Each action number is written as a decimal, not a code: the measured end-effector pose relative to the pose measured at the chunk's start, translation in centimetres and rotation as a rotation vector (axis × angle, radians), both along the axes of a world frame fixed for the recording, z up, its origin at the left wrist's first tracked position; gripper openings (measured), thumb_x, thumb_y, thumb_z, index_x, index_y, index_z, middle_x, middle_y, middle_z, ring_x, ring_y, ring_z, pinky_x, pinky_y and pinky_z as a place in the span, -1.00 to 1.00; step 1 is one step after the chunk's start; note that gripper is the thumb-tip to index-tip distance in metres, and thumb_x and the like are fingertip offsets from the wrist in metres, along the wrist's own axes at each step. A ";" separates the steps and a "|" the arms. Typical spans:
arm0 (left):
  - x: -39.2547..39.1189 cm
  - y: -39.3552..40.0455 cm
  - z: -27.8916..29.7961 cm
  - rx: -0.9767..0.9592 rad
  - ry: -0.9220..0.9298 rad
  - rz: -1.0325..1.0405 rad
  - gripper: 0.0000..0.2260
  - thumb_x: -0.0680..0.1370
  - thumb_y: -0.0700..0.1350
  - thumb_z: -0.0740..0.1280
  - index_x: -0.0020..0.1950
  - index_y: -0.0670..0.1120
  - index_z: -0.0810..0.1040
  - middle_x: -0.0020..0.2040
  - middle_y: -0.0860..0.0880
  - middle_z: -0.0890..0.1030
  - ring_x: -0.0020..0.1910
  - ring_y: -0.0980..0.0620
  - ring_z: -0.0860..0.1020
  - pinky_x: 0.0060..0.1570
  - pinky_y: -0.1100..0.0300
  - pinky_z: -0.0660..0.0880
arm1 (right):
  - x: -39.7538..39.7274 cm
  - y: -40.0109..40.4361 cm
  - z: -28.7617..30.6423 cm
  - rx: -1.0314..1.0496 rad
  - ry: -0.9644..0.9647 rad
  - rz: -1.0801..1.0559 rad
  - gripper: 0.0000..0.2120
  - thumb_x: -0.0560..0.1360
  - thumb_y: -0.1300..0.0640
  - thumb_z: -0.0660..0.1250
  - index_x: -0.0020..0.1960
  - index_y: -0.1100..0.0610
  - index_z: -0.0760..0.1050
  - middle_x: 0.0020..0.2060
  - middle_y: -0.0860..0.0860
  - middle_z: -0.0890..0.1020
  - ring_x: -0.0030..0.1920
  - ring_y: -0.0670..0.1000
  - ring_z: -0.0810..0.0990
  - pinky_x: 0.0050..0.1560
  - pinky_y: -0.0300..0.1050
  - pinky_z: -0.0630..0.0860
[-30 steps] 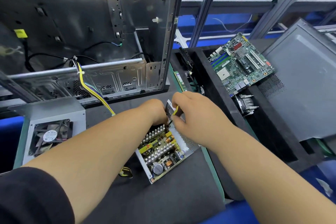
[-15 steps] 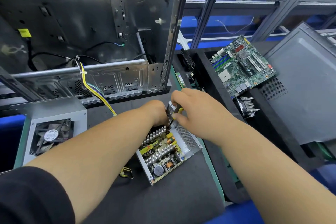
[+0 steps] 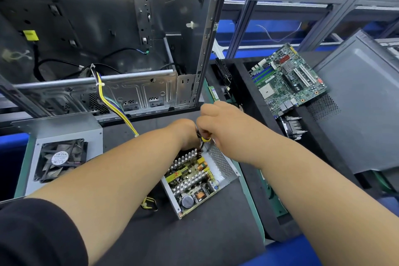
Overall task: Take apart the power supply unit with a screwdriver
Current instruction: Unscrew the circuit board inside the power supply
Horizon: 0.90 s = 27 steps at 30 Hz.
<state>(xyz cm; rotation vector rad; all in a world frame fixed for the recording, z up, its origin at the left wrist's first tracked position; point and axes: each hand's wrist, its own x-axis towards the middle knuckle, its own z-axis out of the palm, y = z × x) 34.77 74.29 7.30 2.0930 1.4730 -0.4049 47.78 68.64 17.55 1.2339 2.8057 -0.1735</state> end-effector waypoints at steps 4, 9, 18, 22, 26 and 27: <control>0.1 0.0 0.0 -0.008 0.041 -0.016 -0.75 0.56 -0.02 0.27 0.13 -0.11 0.60 0.09 -0.18 0.61 -0.02 -0.15 0.53 0.00 0.05 0.52 | 0.4 0.0 0.2 -0.037 0.028 -0.066 -0.72 0.46 0.39 0.27 0.08 0.11 0.48 0.00 0.02 0.43 -0.01 0.10 0.41 -0.02 0.02 0.39; 0.0 0.0 0.4 -0.035 0.049 0.015 -0.76 0.56 -0.03 0.30 0.14 -0.12 0.61 -0.04 -0.13 0.56 -0.10 -0.12 0.47 -0.04 0.07 0.48 | 0.7 -0.4 -0.1 -0.004 0.002 -0.110 -0.81 0.56 0.04 0.30 0.06 0.11 0.36 -0.09 0.02 0.49 -0.10 0.13 0.47 -0.21 0.01 0.36; 0.5 0.0 0.8 -0.068 0.117 -0.015 -0.81 0.60 -0.03 0.23 0.03 -0.11 0.57 -0.09 -0.12 0.48 -0.12 -0.12 0.42 -0.09 0.10 0.42 | 0.0 -0.5 -0.1 0.038 0.046 -0.187 -0.74 0.56 0.11 0.23 0.23 0.14 0.36 -0.05 0.07 0.53 -0.06 0.15 0.48 -0.13 0.02 0.41; 0.2 0.1 0.3 -0.046 0.043 0.051 -0.85 0.55 -0.03 0.31 -0.11 -0.10 0.53 -0.15 -0.11 0.48 -0.16 -0.11 0.43 -0.15 0.12 0.41 | 0.2 -1.0 0.2 -0.031 0.100 -0.221 -0.68 0.47 0.14 0.28 0.21 0.14 0.37 -0.02 0.06 0.46 -0.14 0.12 0.40 -0.23 -0.04 0.22; 0.0 0.2 0.2 -0.081 -0.007 0.094 -0.85 0.54 -0.06 0.33 -0.12 -0.13 0.59 -0.18 -0.11 0.49 -0.17 -0.10 0.44 -0.16 0.13 0.42 | 0.2 -0.7 -0.1 0.094 -0.044 -0.215 -0.74 0.60 -0.02 0.17 0.18 0.13 0.34 -0.08 0.04 0.51 -0.20 0.12 0.41 -0.24 -0.03 0.22; 0.0 0.2 0.2 -0.087 -0.022 0.100 -0.83 0.54 -0.06 0.34 -0.05 -0.15 0.62 -0.16 -0.11 0.51 -0.16 -0.10 0.46 -0.13 0.12 0.44 | 0.1 -0.6 -0.1 0.097 -0.058 -0.217 -0.74 0.62 -0.02 0.16 0.19 0.13 0.33 -0.09 0.04 0.51 -0.20 0.12 0.42 -0.24 -0.03 0.23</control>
